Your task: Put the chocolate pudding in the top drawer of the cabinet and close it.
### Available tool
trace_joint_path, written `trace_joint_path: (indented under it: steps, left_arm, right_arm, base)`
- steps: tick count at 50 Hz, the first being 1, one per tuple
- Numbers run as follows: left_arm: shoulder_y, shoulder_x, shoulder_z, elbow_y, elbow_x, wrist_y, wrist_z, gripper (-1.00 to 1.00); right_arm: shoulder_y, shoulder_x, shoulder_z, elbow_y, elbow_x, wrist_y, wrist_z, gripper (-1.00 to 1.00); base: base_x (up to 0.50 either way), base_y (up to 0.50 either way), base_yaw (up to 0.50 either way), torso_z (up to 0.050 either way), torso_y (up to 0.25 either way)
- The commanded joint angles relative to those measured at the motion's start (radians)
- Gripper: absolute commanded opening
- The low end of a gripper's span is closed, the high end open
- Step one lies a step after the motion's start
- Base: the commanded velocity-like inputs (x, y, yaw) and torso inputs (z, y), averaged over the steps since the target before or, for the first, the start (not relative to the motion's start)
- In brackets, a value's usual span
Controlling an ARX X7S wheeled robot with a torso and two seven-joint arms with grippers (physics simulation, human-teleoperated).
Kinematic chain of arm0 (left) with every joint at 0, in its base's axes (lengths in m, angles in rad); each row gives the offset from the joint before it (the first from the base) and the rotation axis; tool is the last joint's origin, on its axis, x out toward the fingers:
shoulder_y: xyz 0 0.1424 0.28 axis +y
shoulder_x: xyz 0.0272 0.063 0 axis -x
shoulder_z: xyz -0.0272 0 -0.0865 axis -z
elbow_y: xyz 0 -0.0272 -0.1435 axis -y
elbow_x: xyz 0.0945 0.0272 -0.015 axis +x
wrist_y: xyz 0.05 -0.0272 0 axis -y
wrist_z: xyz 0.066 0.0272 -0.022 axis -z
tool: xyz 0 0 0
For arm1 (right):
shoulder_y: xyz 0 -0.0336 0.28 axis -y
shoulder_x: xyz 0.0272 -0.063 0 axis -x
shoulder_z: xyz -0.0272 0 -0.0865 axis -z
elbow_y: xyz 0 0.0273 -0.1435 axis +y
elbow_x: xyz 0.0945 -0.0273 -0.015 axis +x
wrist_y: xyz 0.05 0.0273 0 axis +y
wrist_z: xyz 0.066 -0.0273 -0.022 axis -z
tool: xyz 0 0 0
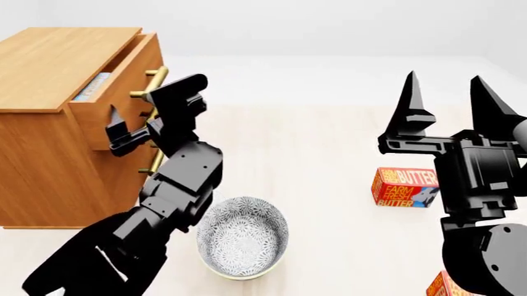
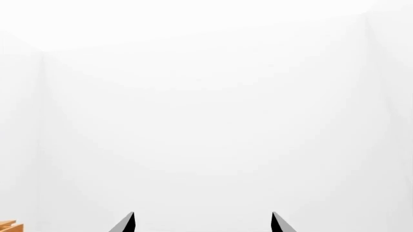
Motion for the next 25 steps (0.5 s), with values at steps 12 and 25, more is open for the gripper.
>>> trace_joint_path:
  steps: [12,25]
  left_arm:
    - [-0.041,0.055,-0.026,-0.225,0.006,0.057,0.059,1.0]
    - [-0.049,0.046,-0.068,-0.248,0.04,0.045,0.061,1.0]
  right_arm:
    - [-0.008,0.003,0.011,-0.003,-0.002,0.004,-0.001,1.0]
    - [-0.013,0.001,0.017,0.0,-0.002,0.008,-0.003,1.0]
  base:
    - [0.0,0.0,0.0,0.0,0.0]
    - [0.0,0.0,0.0,0.0,0.001]
